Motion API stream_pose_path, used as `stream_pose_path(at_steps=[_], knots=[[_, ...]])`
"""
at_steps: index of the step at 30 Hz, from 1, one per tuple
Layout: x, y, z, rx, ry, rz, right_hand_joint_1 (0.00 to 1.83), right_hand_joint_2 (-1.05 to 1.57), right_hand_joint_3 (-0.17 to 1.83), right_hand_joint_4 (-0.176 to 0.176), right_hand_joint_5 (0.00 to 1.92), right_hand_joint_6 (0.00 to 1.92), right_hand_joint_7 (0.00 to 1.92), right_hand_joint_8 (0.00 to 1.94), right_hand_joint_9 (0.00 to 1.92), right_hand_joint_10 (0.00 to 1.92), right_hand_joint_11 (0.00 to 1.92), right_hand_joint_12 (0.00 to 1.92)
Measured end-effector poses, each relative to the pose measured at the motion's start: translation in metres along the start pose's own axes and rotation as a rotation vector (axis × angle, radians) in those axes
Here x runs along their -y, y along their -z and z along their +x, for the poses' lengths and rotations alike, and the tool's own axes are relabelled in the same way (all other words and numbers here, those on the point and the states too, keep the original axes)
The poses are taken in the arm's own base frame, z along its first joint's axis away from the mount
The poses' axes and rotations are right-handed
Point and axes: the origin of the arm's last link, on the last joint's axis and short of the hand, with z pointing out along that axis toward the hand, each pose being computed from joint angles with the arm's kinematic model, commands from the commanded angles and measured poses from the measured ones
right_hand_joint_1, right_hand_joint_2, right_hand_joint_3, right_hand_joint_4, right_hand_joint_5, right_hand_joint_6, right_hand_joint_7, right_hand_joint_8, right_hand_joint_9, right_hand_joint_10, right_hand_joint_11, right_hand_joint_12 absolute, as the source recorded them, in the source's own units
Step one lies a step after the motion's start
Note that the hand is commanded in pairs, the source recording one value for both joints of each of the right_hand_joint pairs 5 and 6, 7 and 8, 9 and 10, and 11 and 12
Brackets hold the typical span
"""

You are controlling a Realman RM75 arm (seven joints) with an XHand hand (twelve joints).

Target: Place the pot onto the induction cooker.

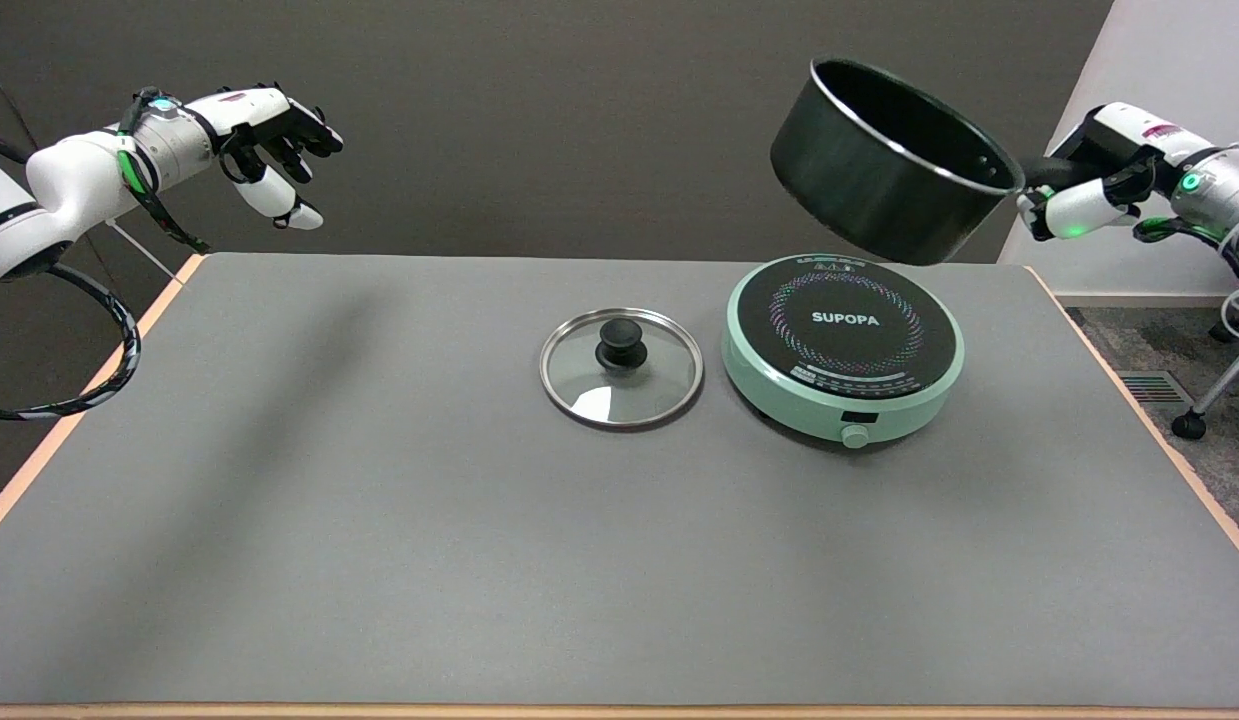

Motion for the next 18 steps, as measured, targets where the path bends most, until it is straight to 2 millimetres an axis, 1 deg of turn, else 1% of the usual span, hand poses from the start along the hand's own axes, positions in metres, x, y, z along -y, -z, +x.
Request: stream_pose_path(at_steps=[8, 11, 14, 18], knots=[[-0.013, -0.002, 0.003, 0.073, 0.036, 0.026, 0.97, 1.46, 1.28, -0.079, 1.82, 1.82, 1.82, 1.82, 1.82, 1.82, 1.82, 1.82], [-0.019, -0.002, 0.004, 0.099, 0.058, 0.021, 1.02, 1.34, 1.37, -0.083, 1.79, 1.79, 1.79, 1.79, 1.79, 1.79, 1.79, 1.79], [-0.026, -0.001, 0.006, 0.115, 0.082, 0.008, 1.06, 1.21, 1.46, -0.094, 1.75, 1.75, 1.75, 1.75, 1.75, 1.75, 1.75, 1.75], [-0.033, -0.001, 0.010, 0.118, 0.117, -0.018, 1.11, 0.97, 1.67, -0.112, 1.67, 1.67, 1.67, 1.67, 1.67, 1.67, 1.67, 1.67]])
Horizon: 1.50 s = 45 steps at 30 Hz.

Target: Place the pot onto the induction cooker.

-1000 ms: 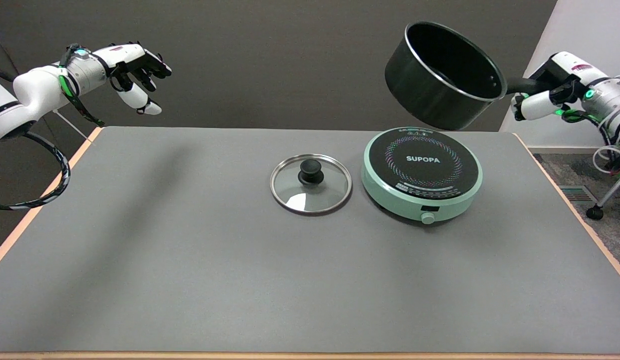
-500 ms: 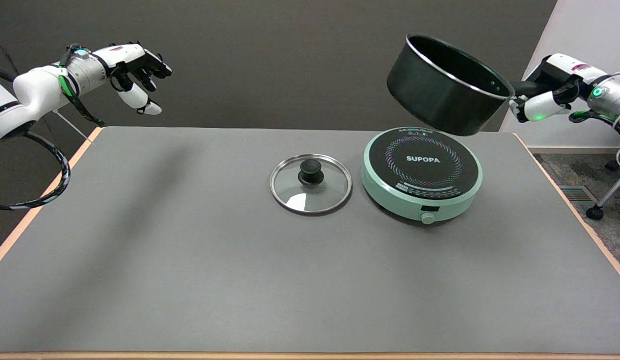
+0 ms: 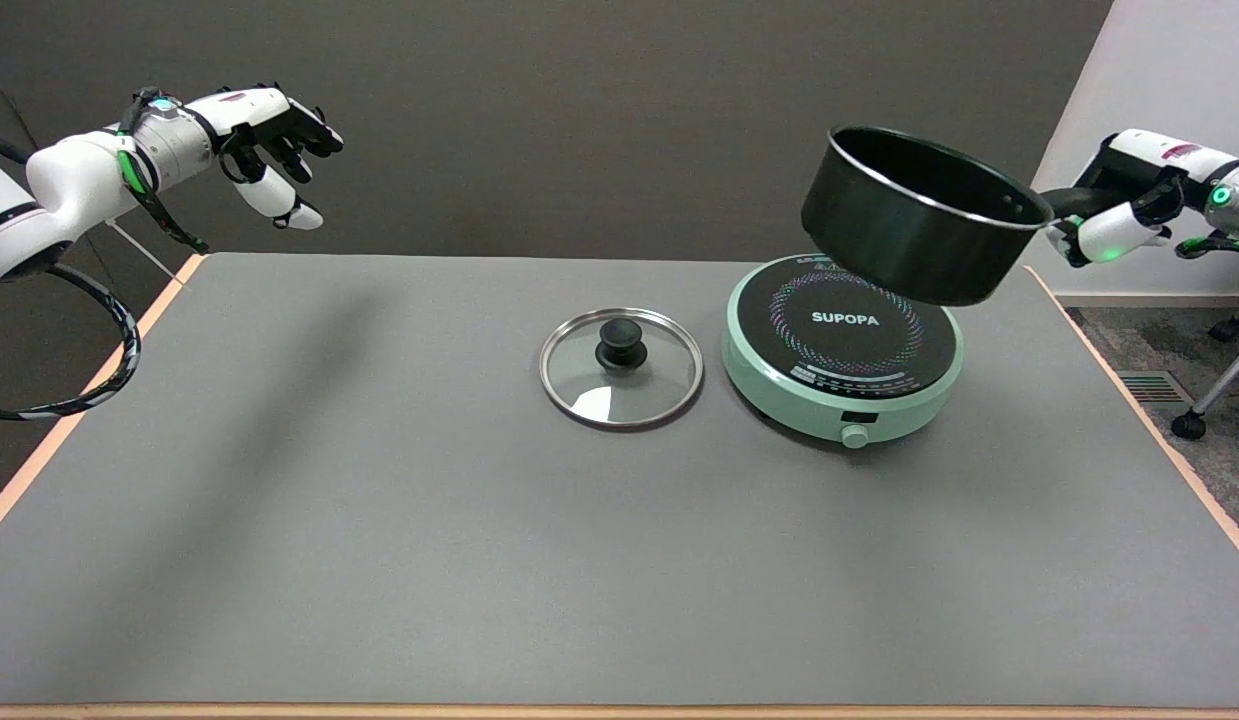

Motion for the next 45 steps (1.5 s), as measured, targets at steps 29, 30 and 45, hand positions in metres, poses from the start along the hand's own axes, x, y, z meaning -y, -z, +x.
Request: stream_pose_path(at_steps=[29, 30, 45], knots=[[-0.005, 0.000, 0.025, -0.211, 0.233, -0.149, 1.12, 0.93, 1.71, -0.113, 1.66, 1.66, 1.66, 1.66, 1.66, 1.66, 1.66, 1.66], [-0.004, -0.001, 0.024, -0.212, 0.236, -0.146, 1.12, 0.94, 1.69, -0.111, 1.67, 1.67, 1.67, 1.67, 1.67, 1.67, 1.67, 1.67], [0.015, -0.004, 0.009, -0.206, 0.244, -0.106, 1.12, 0.97, 1.68, -0.110, 1.68, 1.68, 1.68, 1.68, 1.68, 1.68, 1.68, 1.68]])
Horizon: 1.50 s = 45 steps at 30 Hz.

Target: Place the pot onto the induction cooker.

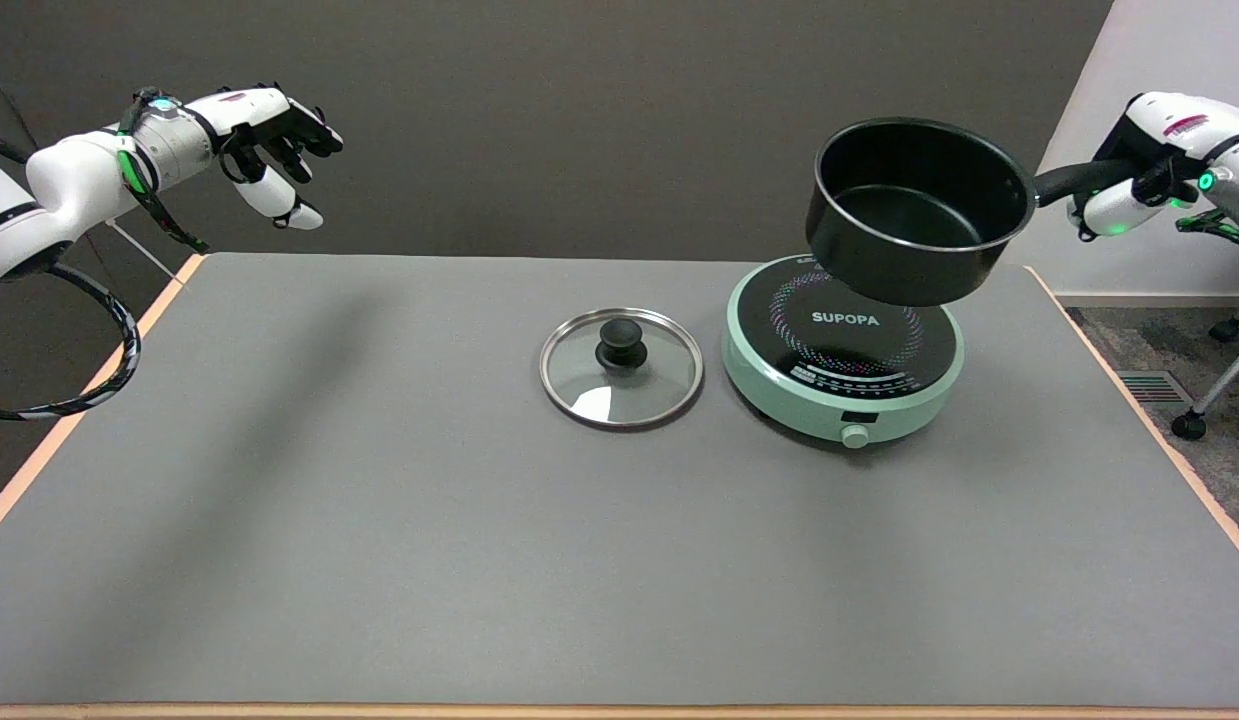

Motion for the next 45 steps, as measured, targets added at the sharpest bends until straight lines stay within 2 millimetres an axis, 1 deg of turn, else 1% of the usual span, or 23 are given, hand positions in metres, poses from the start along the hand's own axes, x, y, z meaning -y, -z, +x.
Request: stream_pose_path(at_steps=[14, 21, 27, 33, 45], knots=[[0.014, 0.003, -0.012, 0.012, -0.020, 0.019, 1.12, 0.94, 1.69, -0.111, 1.67, 1.67, 1.67, 1.67, 1.67, 1.67, 1.67, 1.67], [0.020, 0.005, -0.017, 0.006, -0.025, 0.025, 1.15, 0.77, 1.81, -0.121, 1.62, 1.62, 1.62, 1.62, 1.62, 1.62, 1.62, 1.62], [0.027, 0.006, -0.016, -0.008, -0.024, 0.034, 1.16, 0.72, 1.83, -0.123, 1.61, 1.61, 1.61, 1.61, 1.61, 1.61, 1.61, 1.61], [0.032, 0.007, -0.010, -0.030, -0.022, 0.038, 1.17, 0.69, 1.83, -0.123, 1.61, 1.61, 1.61, 1.61, 1.61, 1.61, 1.61, 1.61], [0.035, 0.007, -0.003, -0.052, -0.021, 0.040, 1.18, 0.67, 1.83, -0.124, 1.60, 1.60, 1.60, 1.60, 1.60, 1.60, 1.60, 1.60]])
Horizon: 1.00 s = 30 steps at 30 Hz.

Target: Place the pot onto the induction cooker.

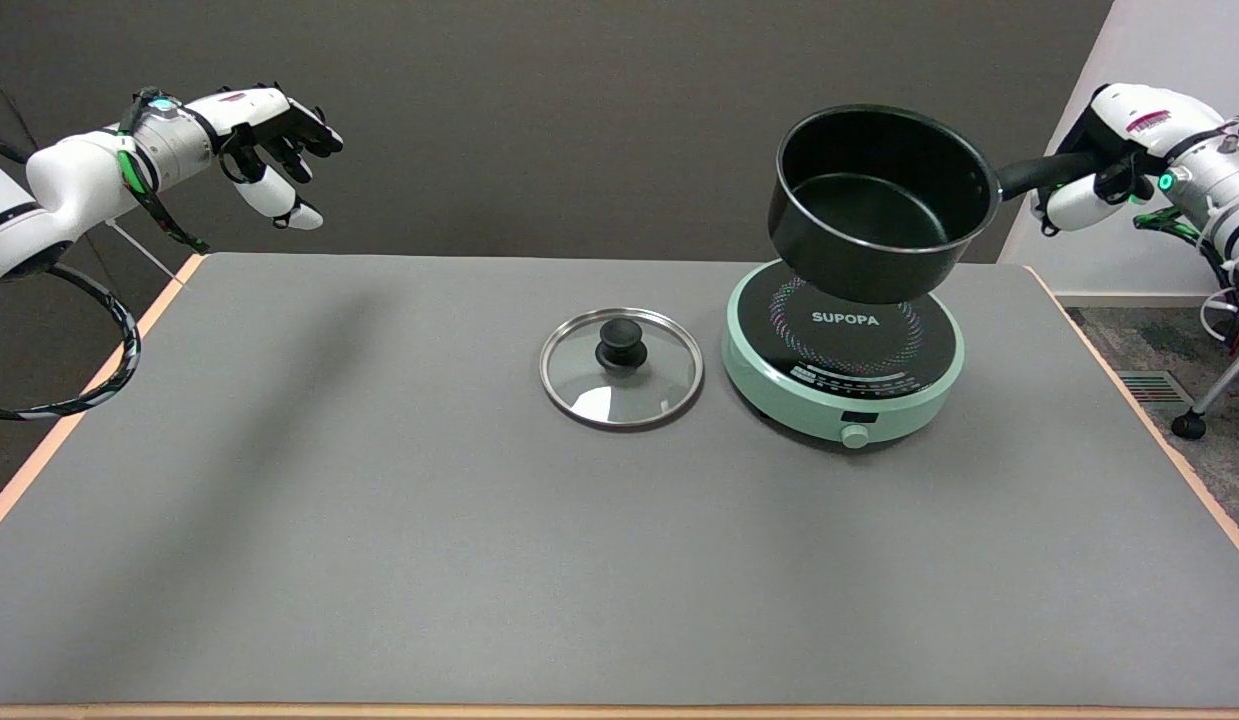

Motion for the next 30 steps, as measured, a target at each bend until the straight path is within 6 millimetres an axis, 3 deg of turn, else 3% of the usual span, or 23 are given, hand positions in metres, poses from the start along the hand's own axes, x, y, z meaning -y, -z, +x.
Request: stream_pose_path(at_steps=[15, 30], knots=[[0.026, -0.011, 0.002, -0.010, -0.007, 0.058, 1.18, 0.65, 1.83, -0.125, 1.59, 1.59, 1.59, 1.59, 1.59, 1.59, 1.59, 1.59], [0.054, -0.022, -0.016, 0.059, 0.004, 0.136, 1.18, 0.62, 1.83, -0.126, 1.57, 1.57, 1.57, 1.57, 1.57, 1.57, 1.57, 1.57]])
